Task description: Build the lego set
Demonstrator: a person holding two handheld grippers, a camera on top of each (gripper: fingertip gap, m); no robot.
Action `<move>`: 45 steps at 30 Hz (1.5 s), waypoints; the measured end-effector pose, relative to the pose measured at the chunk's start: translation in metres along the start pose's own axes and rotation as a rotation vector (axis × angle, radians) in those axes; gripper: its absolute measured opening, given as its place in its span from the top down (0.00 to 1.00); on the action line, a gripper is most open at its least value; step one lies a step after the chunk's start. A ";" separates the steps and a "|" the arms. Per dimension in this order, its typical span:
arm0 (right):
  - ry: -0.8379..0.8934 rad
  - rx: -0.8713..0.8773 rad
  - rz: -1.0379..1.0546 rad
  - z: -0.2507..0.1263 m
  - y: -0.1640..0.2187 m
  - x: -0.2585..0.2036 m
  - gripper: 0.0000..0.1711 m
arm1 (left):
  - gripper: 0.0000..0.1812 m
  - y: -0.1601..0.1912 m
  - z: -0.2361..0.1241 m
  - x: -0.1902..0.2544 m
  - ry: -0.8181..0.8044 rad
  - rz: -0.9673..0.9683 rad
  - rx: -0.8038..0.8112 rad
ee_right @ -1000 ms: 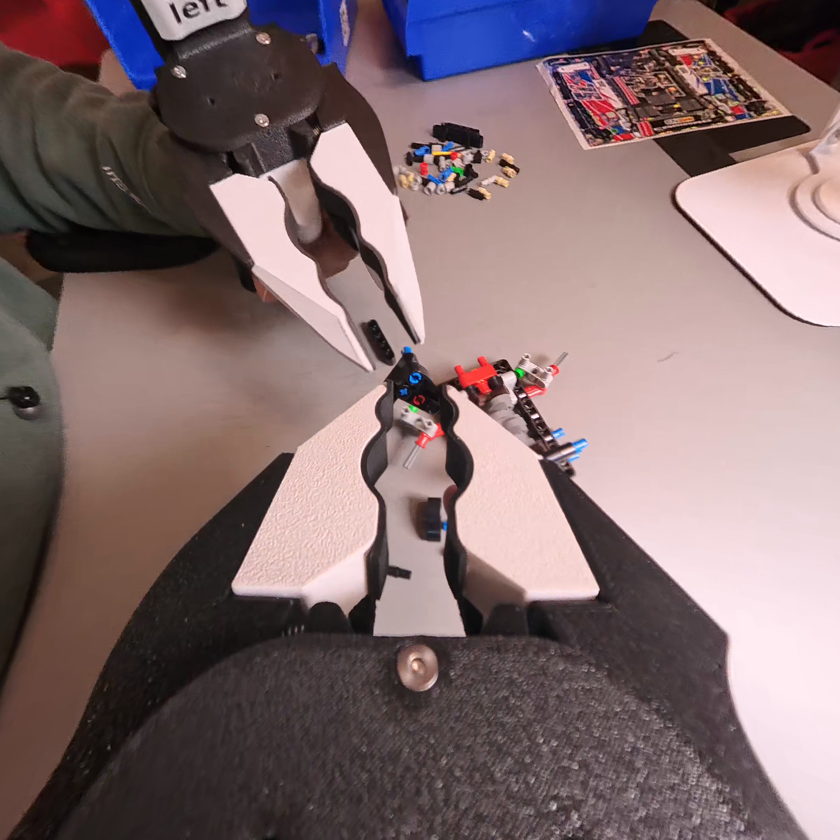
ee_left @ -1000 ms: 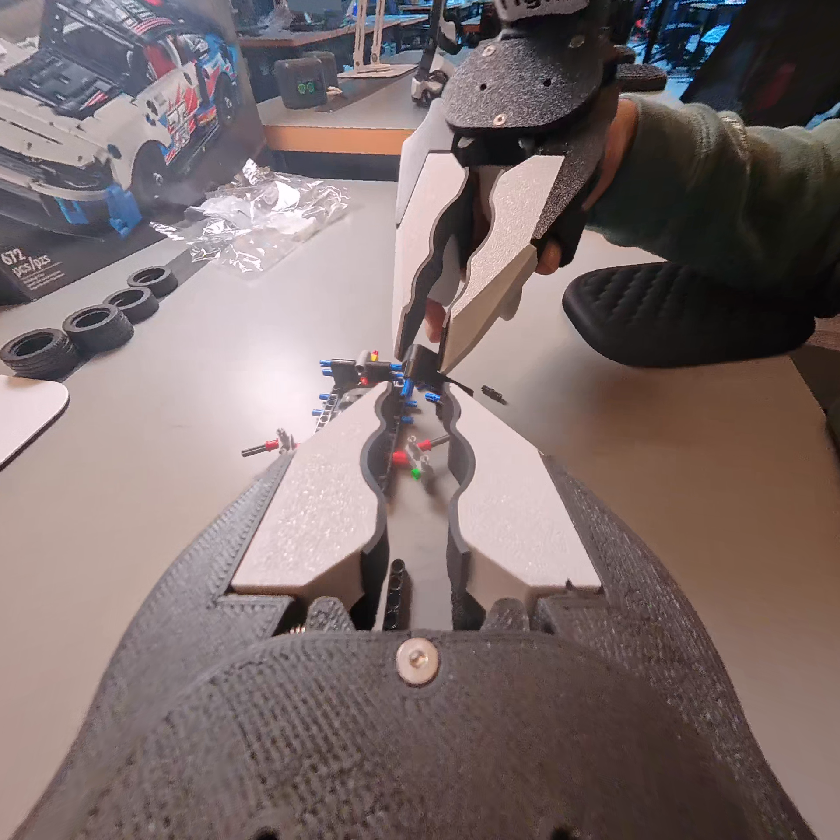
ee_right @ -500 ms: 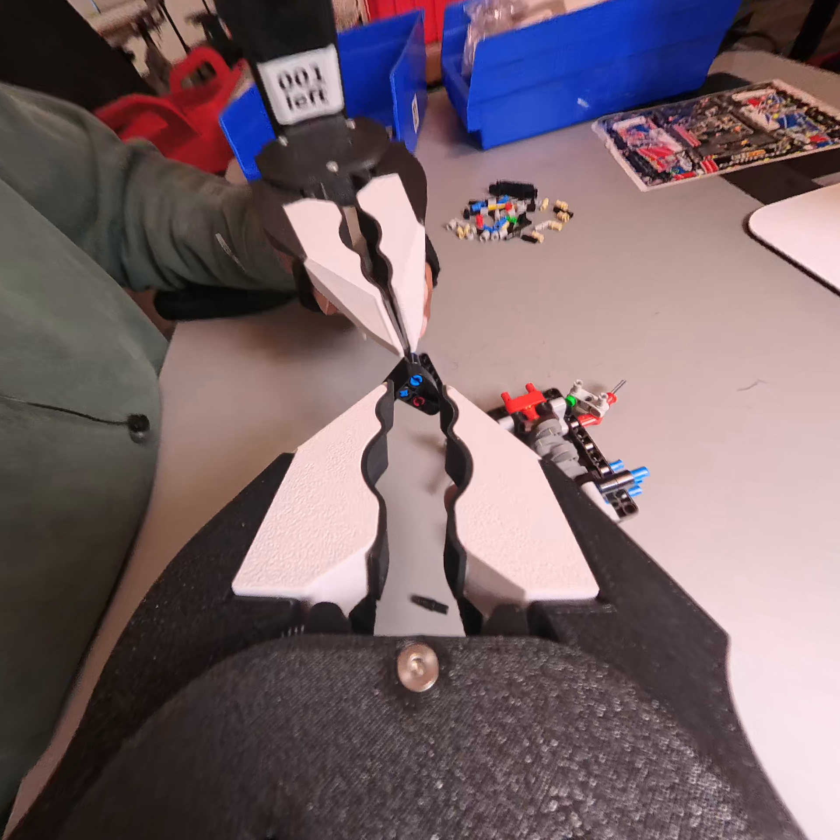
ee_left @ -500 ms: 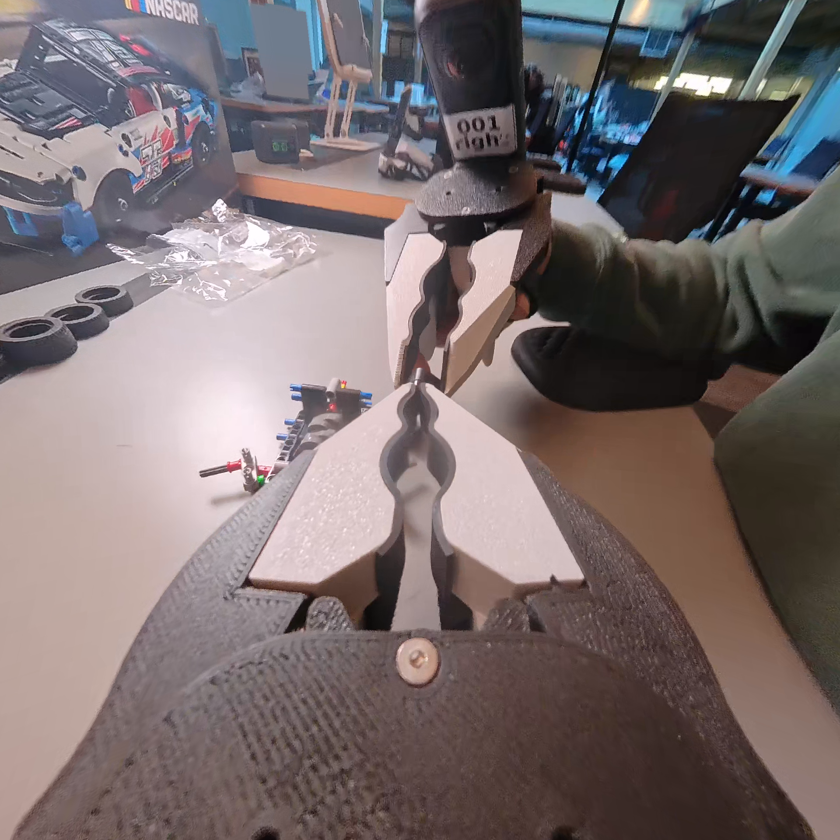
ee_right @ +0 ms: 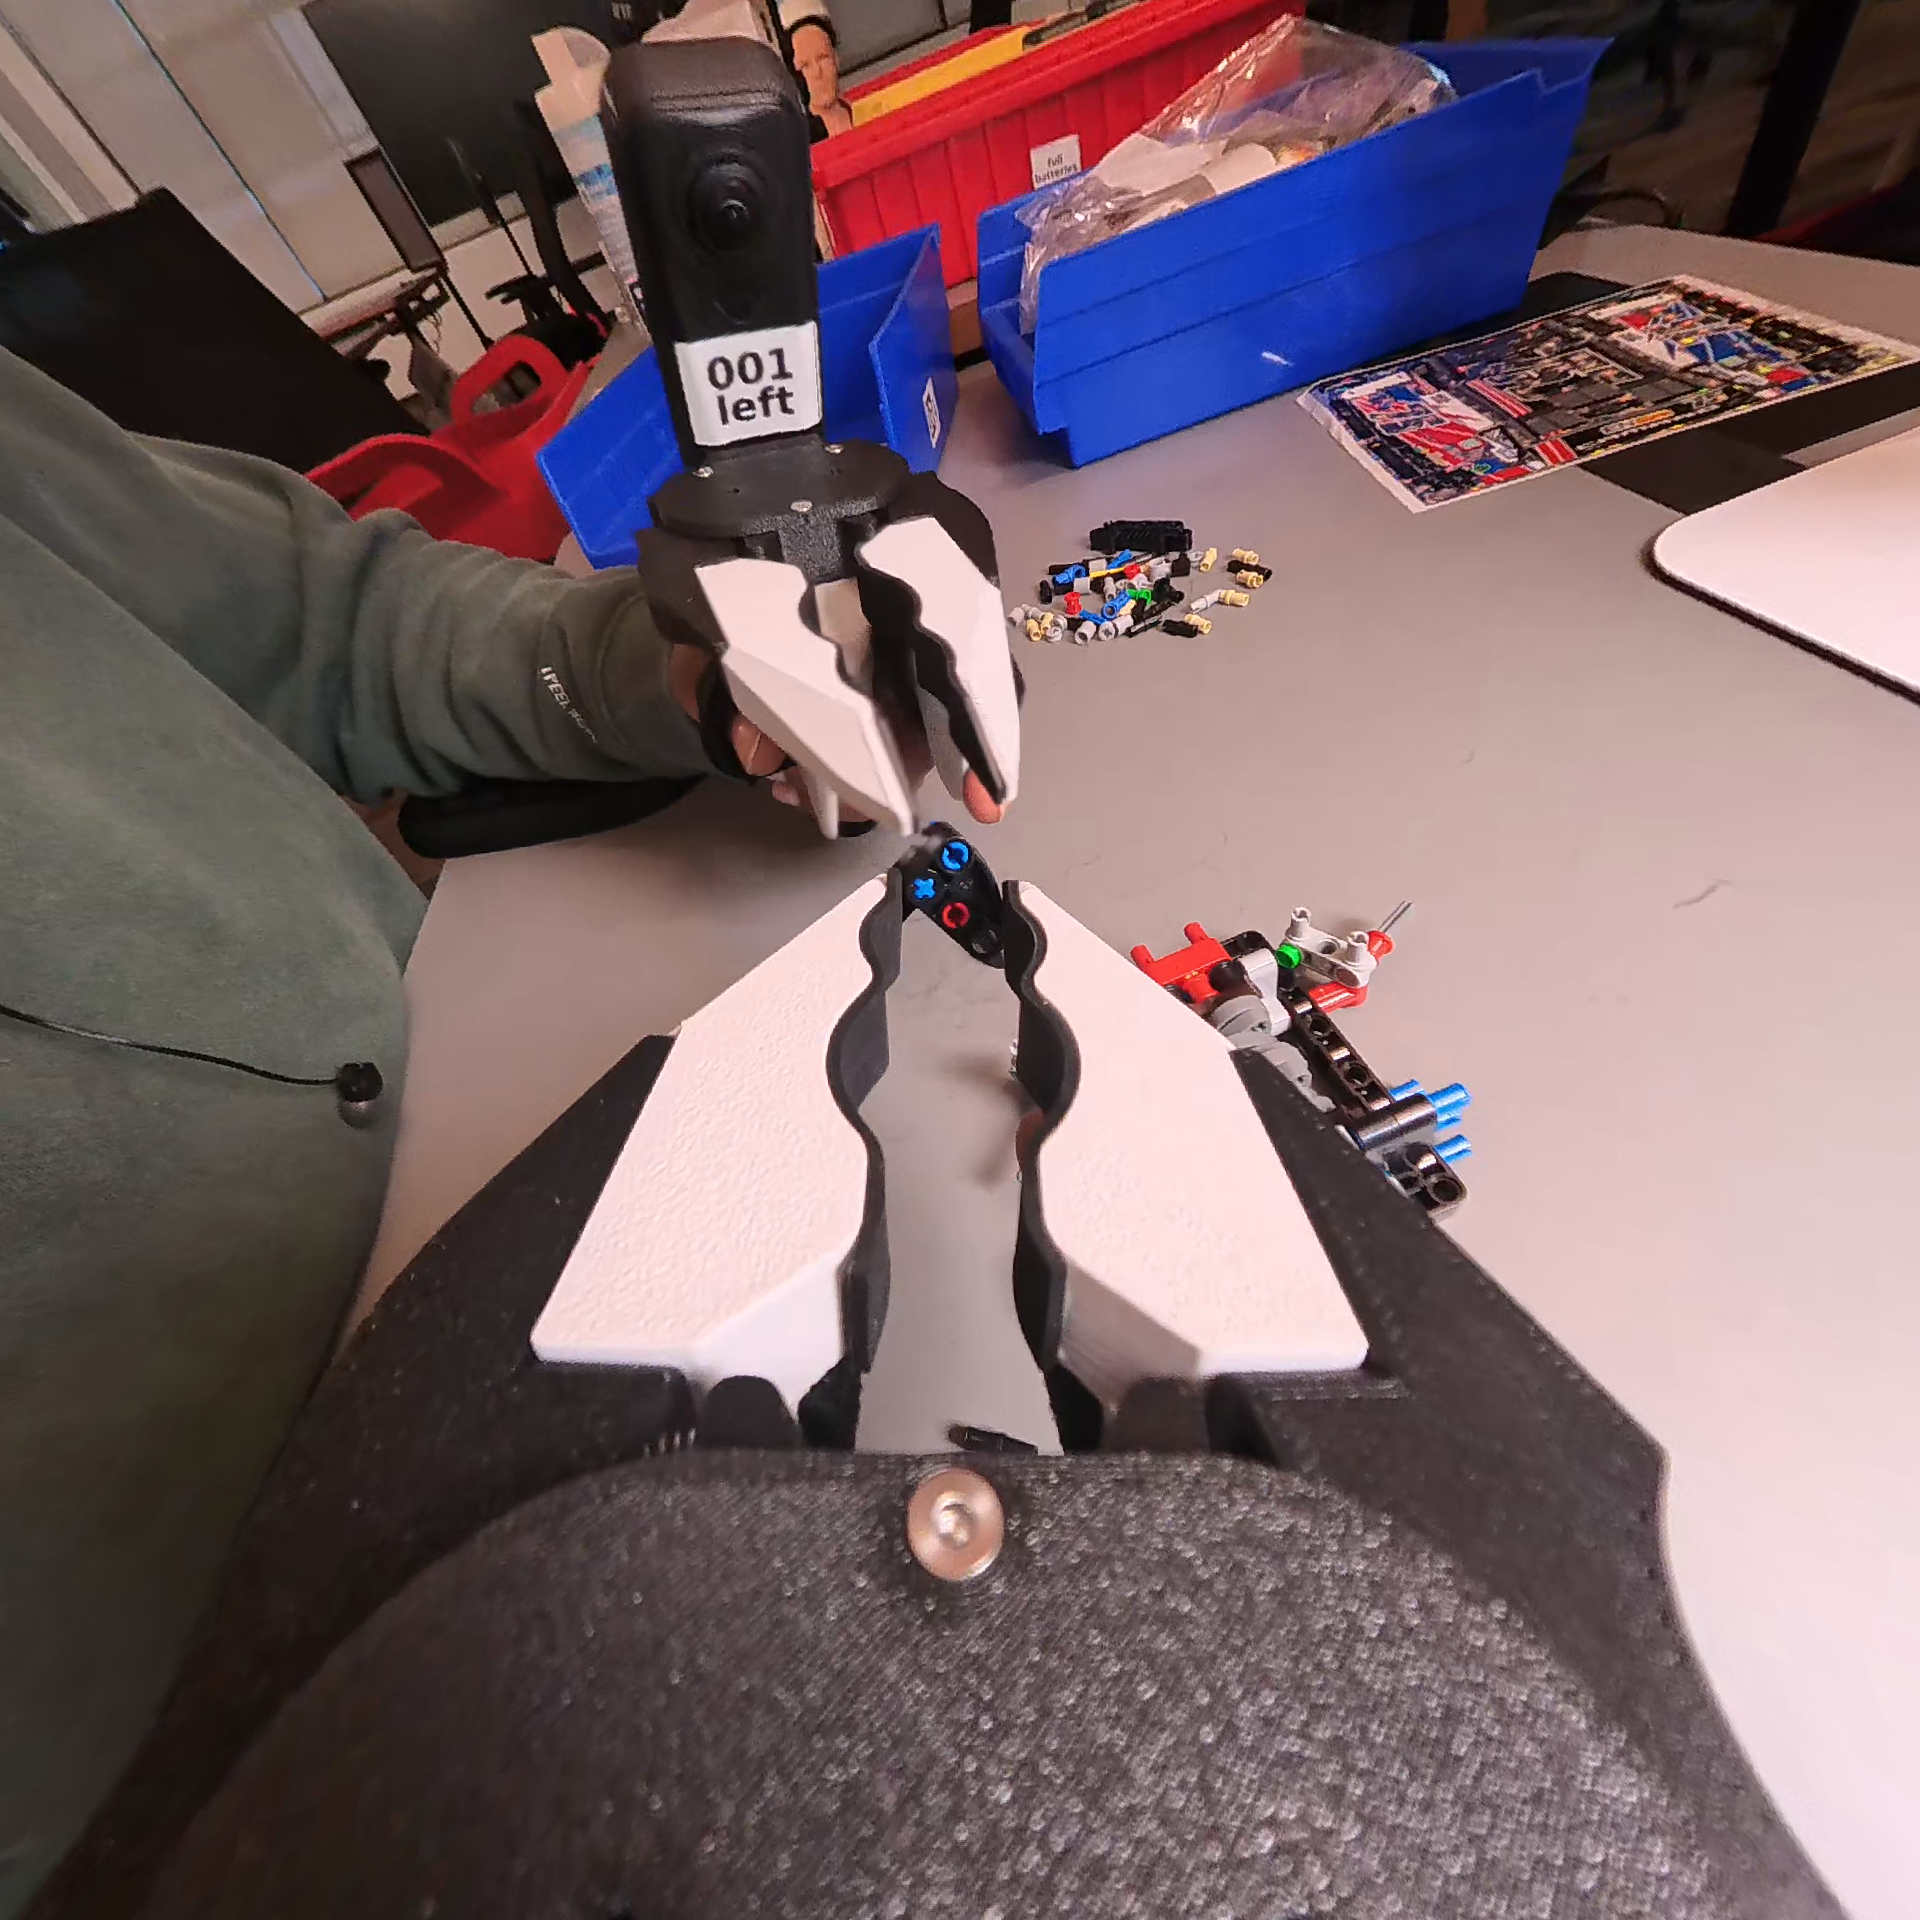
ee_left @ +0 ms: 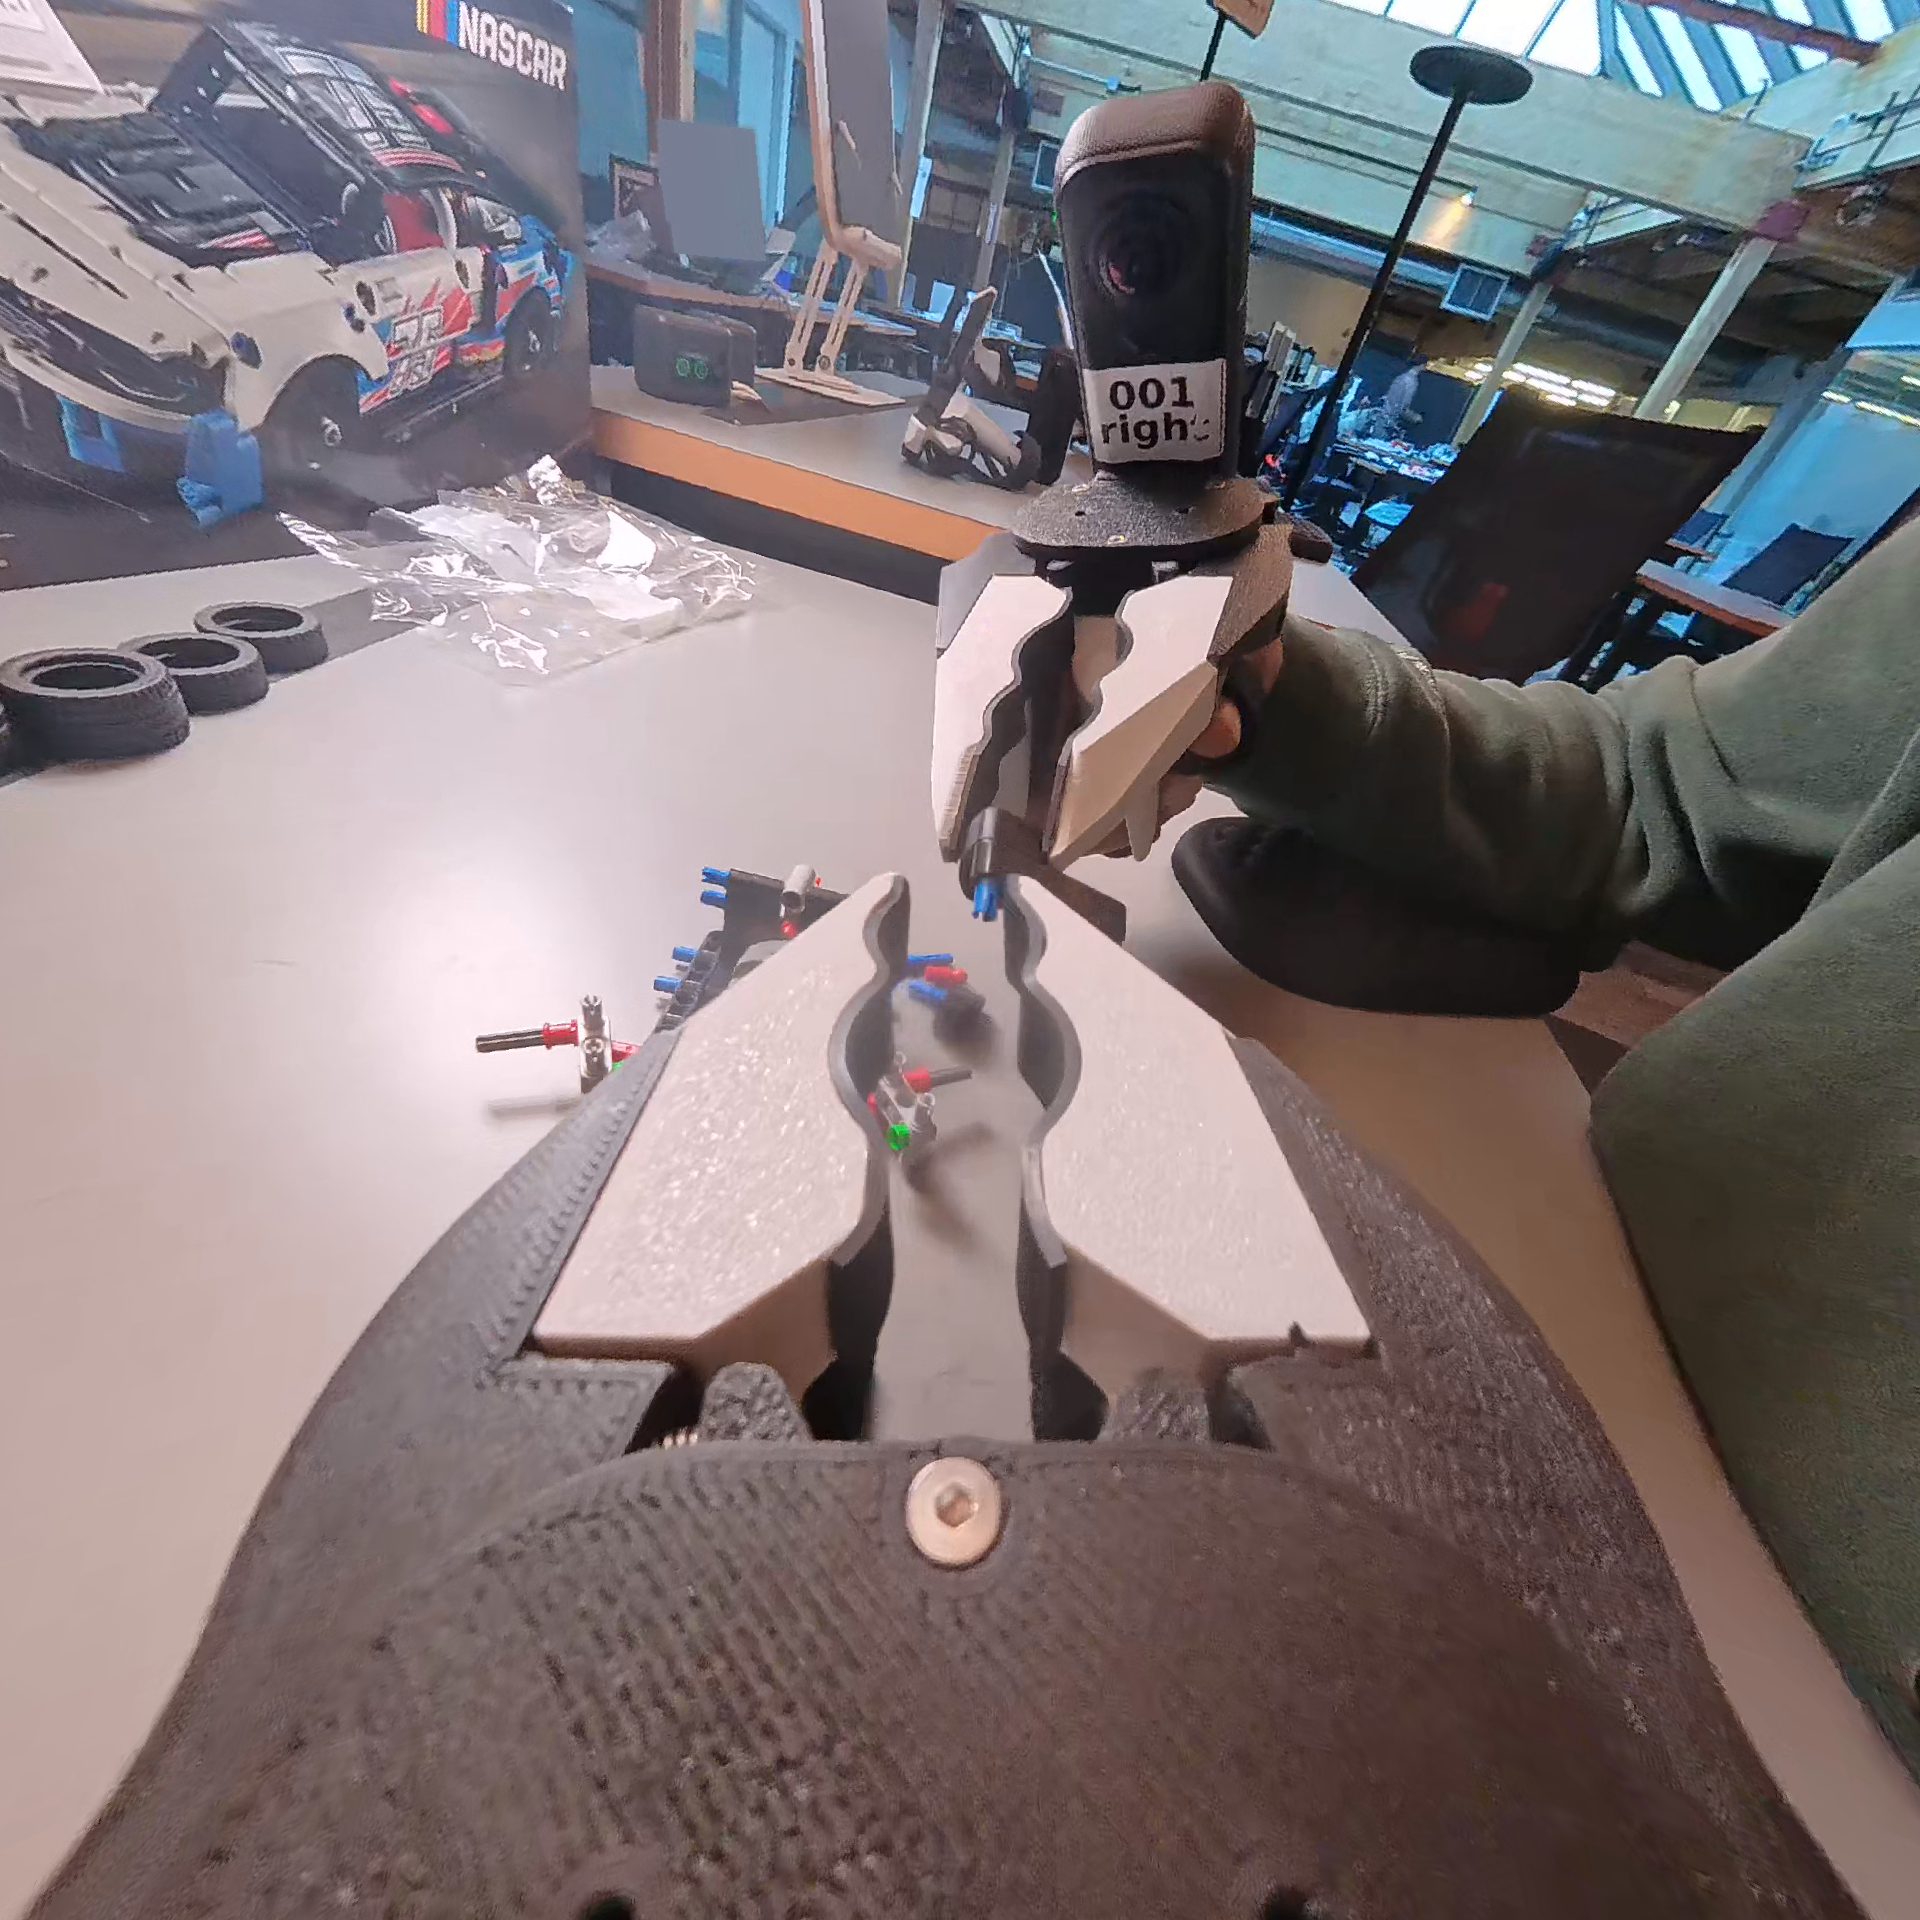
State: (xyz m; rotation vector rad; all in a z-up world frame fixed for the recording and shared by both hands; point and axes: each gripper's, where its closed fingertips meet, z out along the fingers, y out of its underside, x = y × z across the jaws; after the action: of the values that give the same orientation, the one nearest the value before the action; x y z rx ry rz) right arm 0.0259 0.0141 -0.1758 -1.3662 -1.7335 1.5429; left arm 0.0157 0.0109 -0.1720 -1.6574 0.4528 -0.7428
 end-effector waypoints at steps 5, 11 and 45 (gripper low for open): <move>0.006 -0.013 0.039 0.001 0.004 0.003 0.90 | 0.89 0.010 0.003 0.002 0.014 0.015 -0.062; 0.006 -0.054 0.039 0.007 0.012 0.001 0.91 | 0.95 0.025 0.007 0.008 0.000 0.145 -0.145; -0.066 0.046 -0.236 0.004 -0.009 -0.038 0.94 | 0.99 0.004 -0.001 0.038 0.231 0.061 0.040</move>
State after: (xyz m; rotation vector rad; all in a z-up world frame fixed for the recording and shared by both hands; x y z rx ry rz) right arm 0.0347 -0.0194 -0.1582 -1.0566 -1.8141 1.5002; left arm 0.0427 -0.0153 -0.1671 -1.5208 0.6445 -0.8965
